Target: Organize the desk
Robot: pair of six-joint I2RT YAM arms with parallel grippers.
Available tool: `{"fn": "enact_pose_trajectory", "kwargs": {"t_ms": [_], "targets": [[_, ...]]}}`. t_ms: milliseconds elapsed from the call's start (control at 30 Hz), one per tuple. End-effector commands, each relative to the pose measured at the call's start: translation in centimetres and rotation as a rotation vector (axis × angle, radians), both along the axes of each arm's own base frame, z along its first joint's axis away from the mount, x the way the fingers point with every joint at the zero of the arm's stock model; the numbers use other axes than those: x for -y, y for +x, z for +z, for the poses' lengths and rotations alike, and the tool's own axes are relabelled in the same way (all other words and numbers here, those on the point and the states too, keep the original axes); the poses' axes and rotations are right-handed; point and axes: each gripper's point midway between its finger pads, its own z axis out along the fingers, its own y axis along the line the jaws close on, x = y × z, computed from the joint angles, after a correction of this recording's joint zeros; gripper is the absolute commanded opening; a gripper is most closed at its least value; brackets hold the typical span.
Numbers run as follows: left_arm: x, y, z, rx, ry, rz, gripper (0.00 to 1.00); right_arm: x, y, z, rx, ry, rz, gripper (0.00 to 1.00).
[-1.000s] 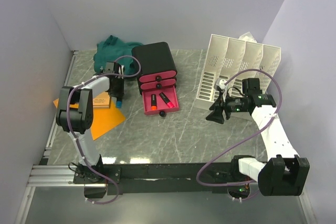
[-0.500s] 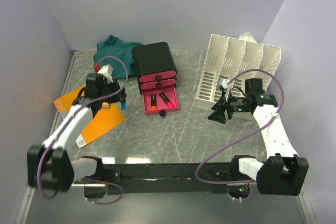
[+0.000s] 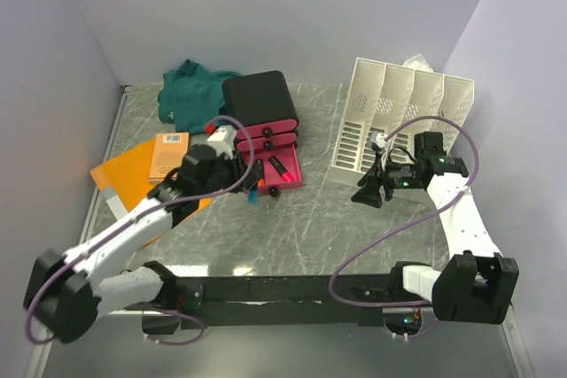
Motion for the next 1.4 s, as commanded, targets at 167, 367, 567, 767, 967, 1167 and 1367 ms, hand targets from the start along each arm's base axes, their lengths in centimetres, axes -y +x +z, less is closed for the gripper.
{"fn": "enact_pose_trajectory", "kwargs": {"t_ms": [167, 367, 567, 767, 967, 1167, 1367], "targets": [[5.7, 7.0, 1.2, 0.19, 0.243, 0.006, 0.09, 0.0, 0.4, 1.4, 0.045, 0.023, 0.012, 0.67], [7.9, 9.7, -1.4, 0.239, 0.428, -0.004, 0.14, 0.0, 0.4, 1.4, 0.042, 0.022, 0.014, 0.67], [8.0, 11.7, -4.8, 0.244, 0.609, 0.011, 0.29, 0.1, 0.3, 1.3, 0.036, 0.021, 0.016, 0.67], [7.8, 12.1, -5.3, 0.26, 0.678, 0.033, 0.58, 0.1, 0.3, 1.2, 0.036, 0.019, 0.019, 0.67], [8.6, 9.9, -0.7, 0.311, 0.606, 0.017, 0.73, 0.1, -0.2, 1.0, 0.046, 0.009, 0.035, 0.67], [5.2, 6.3, 4.9, 0.34, 0.45, 0.089, 0.82, 0.0, -0.9, 0.7, 0.087, 0.005, 0.085, 0.66], [-2.5, 1.8, 7.5, 0.358, 0.361, 0.209, 0.99, -1.4, -0.8, 0.1, 0.166, -0.143, 0.198, 0.63]]}}
